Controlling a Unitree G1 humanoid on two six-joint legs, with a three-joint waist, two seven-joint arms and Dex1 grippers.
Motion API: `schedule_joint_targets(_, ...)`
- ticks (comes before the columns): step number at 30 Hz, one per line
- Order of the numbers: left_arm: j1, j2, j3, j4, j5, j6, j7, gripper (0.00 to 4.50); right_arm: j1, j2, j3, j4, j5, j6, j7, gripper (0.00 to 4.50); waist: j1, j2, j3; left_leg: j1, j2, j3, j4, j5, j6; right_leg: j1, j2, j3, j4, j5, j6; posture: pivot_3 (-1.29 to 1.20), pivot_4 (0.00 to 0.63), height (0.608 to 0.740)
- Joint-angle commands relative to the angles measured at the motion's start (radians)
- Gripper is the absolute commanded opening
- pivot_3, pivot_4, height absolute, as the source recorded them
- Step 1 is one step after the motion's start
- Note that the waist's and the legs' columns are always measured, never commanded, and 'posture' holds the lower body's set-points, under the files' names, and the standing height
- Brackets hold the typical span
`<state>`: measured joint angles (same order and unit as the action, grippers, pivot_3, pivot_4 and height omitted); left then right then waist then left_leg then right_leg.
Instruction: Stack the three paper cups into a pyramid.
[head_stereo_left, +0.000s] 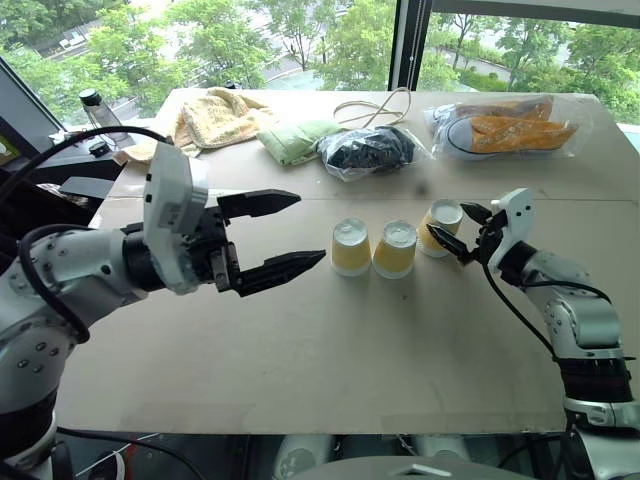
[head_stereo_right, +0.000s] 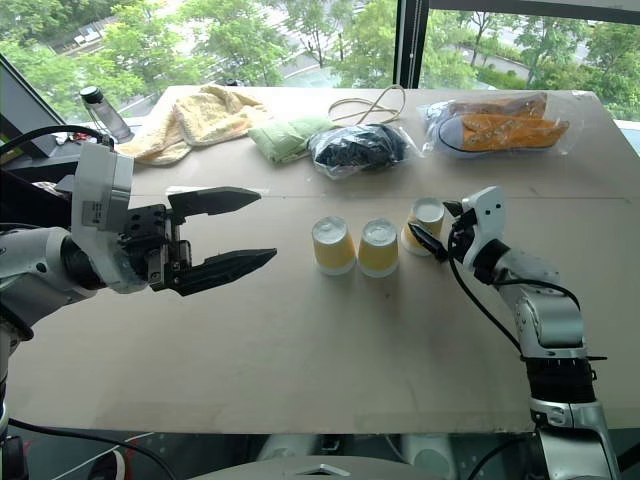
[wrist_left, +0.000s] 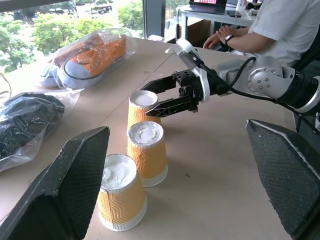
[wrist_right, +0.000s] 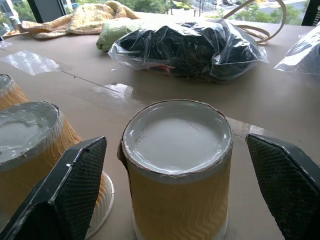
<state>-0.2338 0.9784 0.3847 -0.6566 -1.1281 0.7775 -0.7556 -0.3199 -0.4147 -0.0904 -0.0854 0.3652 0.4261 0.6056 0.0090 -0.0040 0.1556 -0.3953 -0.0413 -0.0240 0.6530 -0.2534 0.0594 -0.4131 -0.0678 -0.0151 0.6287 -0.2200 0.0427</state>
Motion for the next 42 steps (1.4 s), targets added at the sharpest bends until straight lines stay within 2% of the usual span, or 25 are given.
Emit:
schedule_joint_targets(1,-0.022,0.011,0.009,-0.008,-0.009,-0.01,0.0,4.5,-0.028,0.012,0.002,0.007,-0.002,-0.039,0.002,4.39,-0.001,0.0,0.0,0.0,0.0,0.0,0.0,0.0,0.0,0.0,0.0,0.0,0.0,0.0,0.0,0.0,0.15,0.74)
schedule_joint_targets(4,-0.025,0.012,0.01,-0.003,-0.007,-0.01,-0.005,4.5,-0.037,0.022,0.004,0.02,-0.007,-0.057,-0.002,4.39,-0.002,0.0,0.0,0.0,0.0,0.0,0.0,0.0,0.0,0.0,0.0,0.0,0.0,0.0,0.0,0.0,0.15,0.74)
schedule_joint_targets(7,-0.023,0.013,0.012,-0.002,-0.004,-0.011,-0.01,4.5,-0.047,0.031,0.004,0.028,-0.009,-0.077,-0.003,2.98,-0.001,0.0,0.0,0.0,0.0,0.0,0.0,0.0,-0.001,0.0,0.001,0.0,0.0,0.0,0.0,0.0,0.15,0.74)
schedule_joint_targets(9,-0.02,0.013,0.013,-0.004,-0.002,-0.012,-0.014,4.5,-0.048,0.034,0.004,0.024,-0.005,-0.08,-0.001,2.32,-0.001,0.0,0.0,0.0,0.0,0.0,0.0,0.0,-0.001,0.0,0.001,0.001,0.0,0.0,0.0,0.0,0.15,0.74)
schedule_joint_targets(17,0.032,0.01,0.033,0.001,0.034,-0.026,-0.048,4.5,-0.113,0.0,-0.019,-0.004,0.013,-0.062,0.009,2.23,-0.005,0.001,0.0,0.0,0.0,0.0,0.0,0.0,-0.001,0.0,0.001,0.001,0.0,0.0,0.0,0.0,0.15,0.74)
schedule_joint_targets(24,0.174,-0.018,0.101,0.002,0.113,-0.087,-0.101,4.5,-0.315,-0.056,-0.033,-0.142,0.241,0.238,0.053,2.23,-0.02,0.002,0.002,0.0,0.001,0.0,0.0,0.001,-0.001,-0.001,0.001,0.001,0.001,0.0,0.0,0.0,0.15,0.74)
schedule_joint_targets(30,0.213,-0.046,0.114,-0.018,0.138,-0.123,-0.098,4.5,-0.426,-0.114,0.037,-0.215,0.385,0.474,0.113,2.23,-0.016,0.002,0.002,0.0,0.001,-0.001,-0.001,-0.001,0.002,-0.001,-0.001,0.0,0.001,0.0,0.0,0.0,0.15,0.74)
schedule_joint_targets(37,0.238,-0.06,0.121,-0.042,0.139,-0.139,-0.081,4.5,-0.441,-0.142,0.148,-0.198,0.325,0.483,0.151,2.23,-0.018,0.002,0.002,-0.001,-0.001,-0.001,-0.001,-0.002,0.003,-0.001,-0.003,-0.001,-0.001,0.0,0.0,0.0,0.15,0.74)
schedule_joint_targets(42,0.22,-0.069,0.118,-0.056,0.113,-0.133,-0.051,4.5,-0.441,-0.117,0.157,-0.187,0.314,0.476,0.145,2.23,-0.018,0.002,0.002,-0.001,0.0,-0.001,-0.001,-0.001,0.002,-0.001,-0.003,-0.001,0.0,0.0,0.0,0.0,0.15,0.74)
